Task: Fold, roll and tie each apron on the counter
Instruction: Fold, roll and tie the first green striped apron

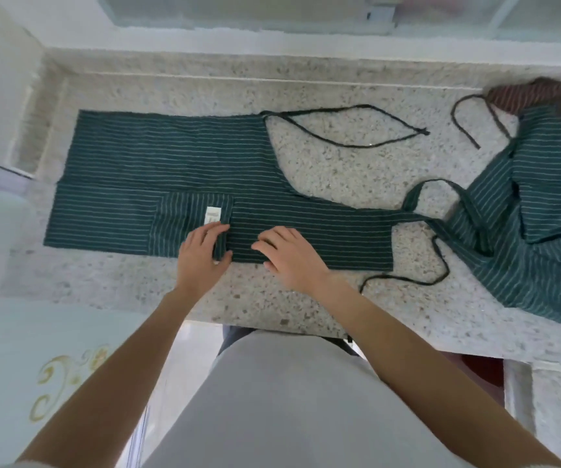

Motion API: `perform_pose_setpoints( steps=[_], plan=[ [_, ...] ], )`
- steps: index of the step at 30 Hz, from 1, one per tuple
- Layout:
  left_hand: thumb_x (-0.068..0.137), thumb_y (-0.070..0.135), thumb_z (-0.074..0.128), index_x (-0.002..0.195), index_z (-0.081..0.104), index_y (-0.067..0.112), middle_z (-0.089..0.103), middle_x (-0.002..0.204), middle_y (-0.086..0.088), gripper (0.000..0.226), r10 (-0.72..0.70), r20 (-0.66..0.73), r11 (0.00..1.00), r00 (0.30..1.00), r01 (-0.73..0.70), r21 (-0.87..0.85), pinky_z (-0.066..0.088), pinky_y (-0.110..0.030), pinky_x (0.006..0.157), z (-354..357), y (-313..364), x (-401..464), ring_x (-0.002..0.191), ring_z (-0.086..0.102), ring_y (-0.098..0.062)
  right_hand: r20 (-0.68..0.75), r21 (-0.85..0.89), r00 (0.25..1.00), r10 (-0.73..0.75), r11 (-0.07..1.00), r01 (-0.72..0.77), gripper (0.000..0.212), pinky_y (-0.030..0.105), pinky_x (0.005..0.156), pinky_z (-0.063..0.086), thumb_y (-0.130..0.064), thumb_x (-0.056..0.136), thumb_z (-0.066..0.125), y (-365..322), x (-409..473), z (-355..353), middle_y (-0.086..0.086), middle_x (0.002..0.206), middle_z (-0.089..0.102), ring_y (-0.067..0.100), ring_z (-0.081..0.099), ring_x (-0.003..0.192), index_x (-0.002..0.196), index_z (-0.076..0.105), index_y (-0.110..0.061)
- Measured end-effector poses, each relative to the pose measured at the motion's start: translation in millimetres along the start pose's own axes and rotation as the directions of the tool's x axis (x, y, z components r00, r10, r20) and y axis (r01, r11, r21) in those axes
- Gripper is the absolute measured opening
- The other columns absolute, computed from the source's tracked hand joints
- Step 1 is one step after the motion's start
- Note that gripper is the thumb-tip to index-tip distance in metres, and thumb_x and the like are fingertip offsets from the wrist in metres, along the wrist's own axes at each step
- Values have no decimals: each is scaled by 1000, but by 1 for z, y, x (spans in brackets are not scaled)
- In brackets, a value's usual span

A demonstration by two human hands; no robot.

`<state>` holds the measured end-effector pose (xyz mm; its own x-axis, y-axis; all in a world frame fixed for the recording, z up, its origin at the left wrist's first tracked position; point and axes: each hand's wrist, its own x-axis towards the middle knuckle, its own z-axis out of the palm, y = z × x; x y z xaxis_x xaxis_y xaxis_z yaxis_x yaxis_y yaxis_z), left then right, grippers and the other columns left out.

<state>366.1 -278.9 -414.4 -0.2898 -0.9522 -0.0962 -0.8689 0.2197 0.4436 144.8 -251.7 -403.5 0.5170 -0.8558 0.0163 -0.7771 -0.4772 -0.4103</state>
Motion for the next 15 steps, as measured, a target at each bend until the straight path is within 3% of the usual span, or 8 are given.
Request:
perform_pose_setpoints(
  steps=[4, 7, 11, 13, 15],
  plan=[
    [80, 44, 67, 137, 43, 22, 40, 143, -1, 65, -170, 127, 976, 977, 149, 161, 31, -50, 107, -34, -77, -9, 133, 34, -26, 105, -105, 993, -47, 993, 58, 40, 42, 94, 44, -10, 77, 71, -47, 62, 32, 14, 126, 55, 32, 51, 115, 115, 60, -10],
    [80, 48, 66, 139, 41, 27, 35, 146, 5, 67, -133, 198, 979, 971, 98, 177, 25, -50, 109, -57, -113, -9, 136, 28, -23, 143, -210, 989, 33, 978, -2, 32, 43, 92, 43, -24, 85, 62, -66, 86, 42, 13, 117, 59, 32, 53, 107, 115, 59, -10],
    [81, 57, 58, 138, 41, 31, 37, 145, 8, 64, -23, 268, 981, 963, -30, 193, 21, -46, 110, -84, -159, -4, 134, 31, -21, 96, -345, 985, 145, 933, -104, 23, 42, 90, 47, -18, 84, 60, -80, 101, 44, 16, 100, 66, 33, 58, 99, 102, 64, -4],
    [88, 44, 56, 137, 44, 28, 40, 144, 7, 53, 29, 268, 979, 963, -81, 186, 23, -42, 109, -95, -180, 4, 133, 35, -19, 24, -326, 974, 224, 923, -205, 21, 38, 83, 50, -19, 82, 60, -82, 109, 45, 13, 90, 68, 29, 63, 90, 95, 65, -3],
    [94, 21, 52, 132, 50, 24, 50, 138, 2, 39, 49, 243, 987, 969, -84, 137, 35, -40, 103, -106, -193, 13, 125, 48, -21, -14, -210, 955, 296, 933, -292, 13, 34, 74, 50, -14, 83, 59, -83, 110, 43, 11, 80, 68, 27, 64, 77, 91, 63, -4]
  ],
)
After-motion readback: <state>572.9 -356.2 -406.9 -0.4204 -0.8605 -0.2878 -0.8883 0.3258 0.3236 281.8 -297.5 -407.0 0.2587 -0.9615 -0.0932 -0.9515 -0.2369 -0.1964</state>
